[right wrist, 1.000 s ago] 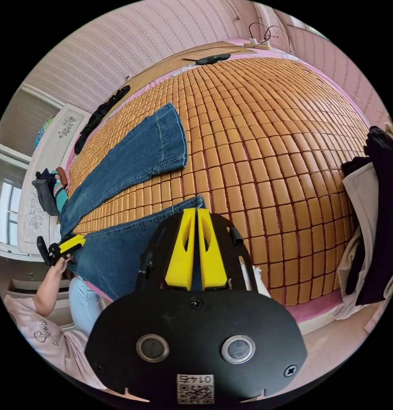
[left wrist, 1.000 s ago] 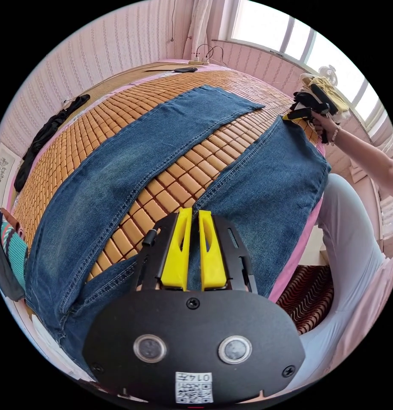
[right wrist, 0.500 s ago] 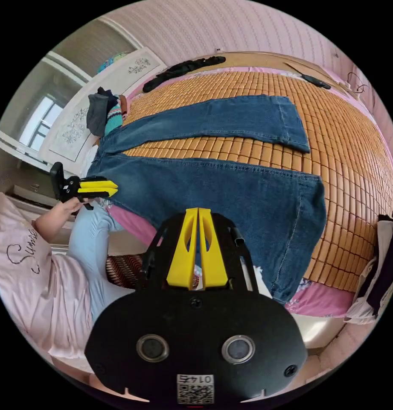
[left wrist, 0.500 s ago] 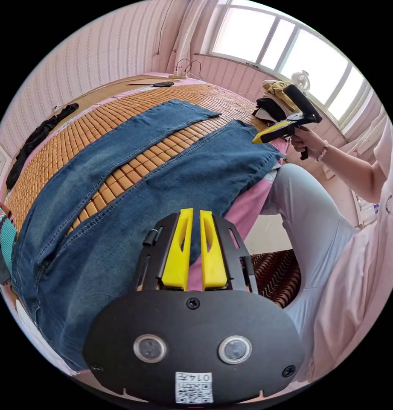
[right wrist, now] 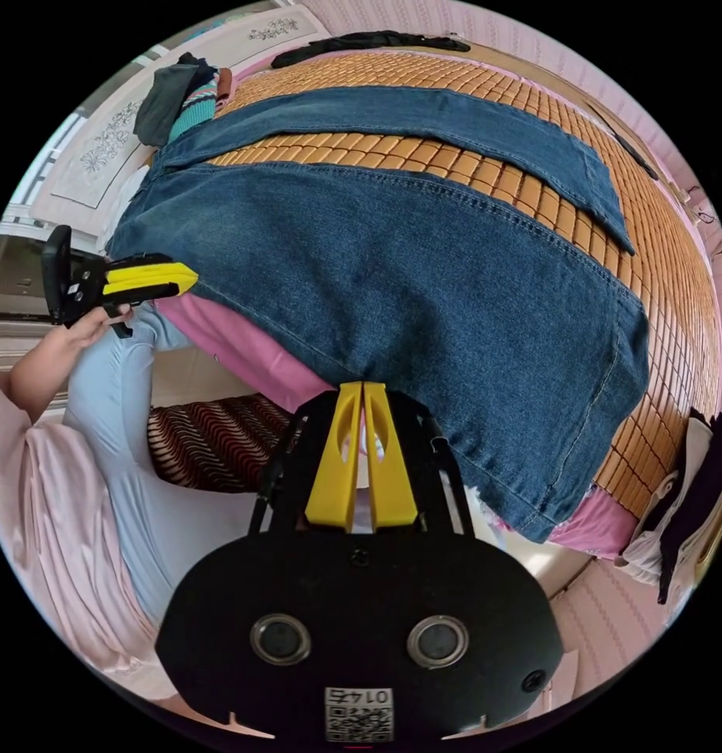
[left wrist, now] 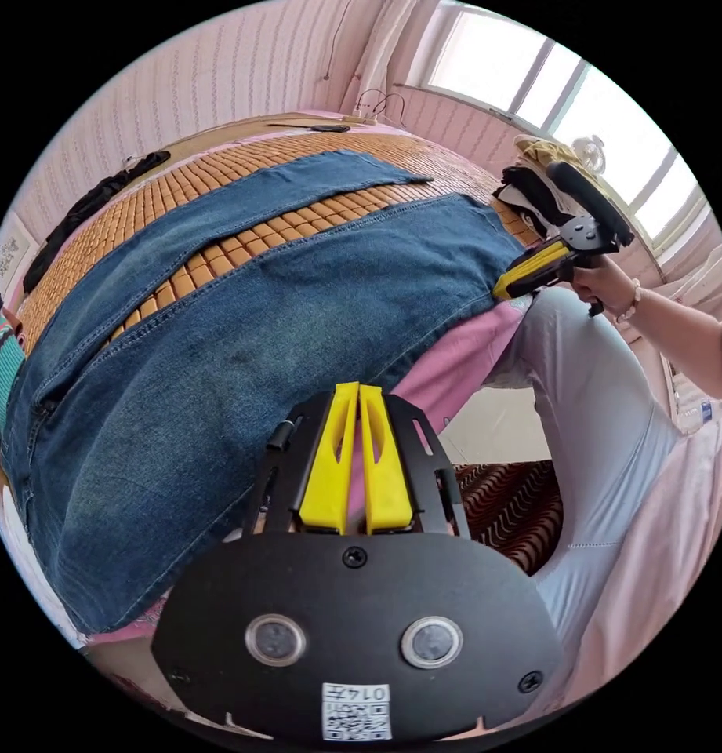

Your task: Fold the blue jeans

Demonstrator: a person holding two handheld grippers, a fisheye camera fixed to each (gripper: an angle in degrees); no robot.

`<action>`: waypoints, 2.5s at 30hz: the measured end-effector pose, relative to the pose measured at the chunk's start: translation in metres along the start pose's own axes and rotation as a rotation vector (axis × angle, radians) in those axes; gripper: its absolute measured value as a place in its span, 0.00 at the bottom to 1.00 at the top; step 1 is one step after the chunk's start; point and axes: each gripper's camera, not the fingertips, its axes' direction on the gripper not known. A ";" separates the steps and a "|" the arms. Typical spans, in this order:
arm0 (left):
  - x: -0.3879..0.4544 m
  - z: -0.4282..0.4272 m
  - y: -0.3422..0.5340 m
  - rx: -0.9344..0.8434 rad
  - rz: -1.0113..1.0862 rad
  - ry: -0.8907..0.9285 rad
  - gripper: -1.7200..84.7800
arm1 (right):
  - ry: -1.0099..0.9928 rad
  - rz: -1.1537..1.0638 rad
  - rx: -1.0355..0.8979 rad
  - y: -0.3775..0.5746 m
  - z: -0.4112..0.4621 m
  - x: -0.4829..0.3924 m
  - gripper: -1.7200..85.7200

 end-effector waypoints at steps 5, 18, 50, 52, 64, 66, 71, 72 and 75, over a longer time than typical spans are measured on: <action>-0.069 -0.068 0.045 0.261 -0.333 0.091 0.02 | -0.107 0.123 0.091 0.022 -0.018 0.019 0.02; -0.291 -0.193 0.358 0.455 -1.404 -0.261 0.14 | -0.290 1.181 0.490 0.225 -0.025 0.155 0.17; -0.384 -0.277 0.341 0.743 -0.943 -0.132 0.02 | -0.114 0.622 0.700 0.112 -0.152 0.190 0.02; -0.409 -0.277 0.310 0.773 -0.947 -0.156 0.04 | -0.130 0.625 0.730 0.052 -0.161 0.218 0.03; -0.434 -0.203 0.360 0.584 -1.319 -0.197 0.19 | -0.155 0.808 0.550 0.039 -0.030 0.258 0.22; -0.433 -0.187 0.380 0.585 -1.369 -0.124 0.21 | -0.203 0.785 0.554 0.044 -0.017 0.260 0.22; -0.444 -0.162 0.366 0.656 -1.322 0.072 0.21 | -0.153 0.697 0.600 0.034 -0.024 0.247 0.19; -0.444 -0.161 0.360 0.670 -1.335 0.041 0.22 | -0.183 0.638 0.654 0.031 -0.027 0.242 0.15; -0.444 -0.157 0.349 0.678 -1.392 -0.021 0.18 | -0.138 0.665 0.619 0.019 -0.021 0.237 0.14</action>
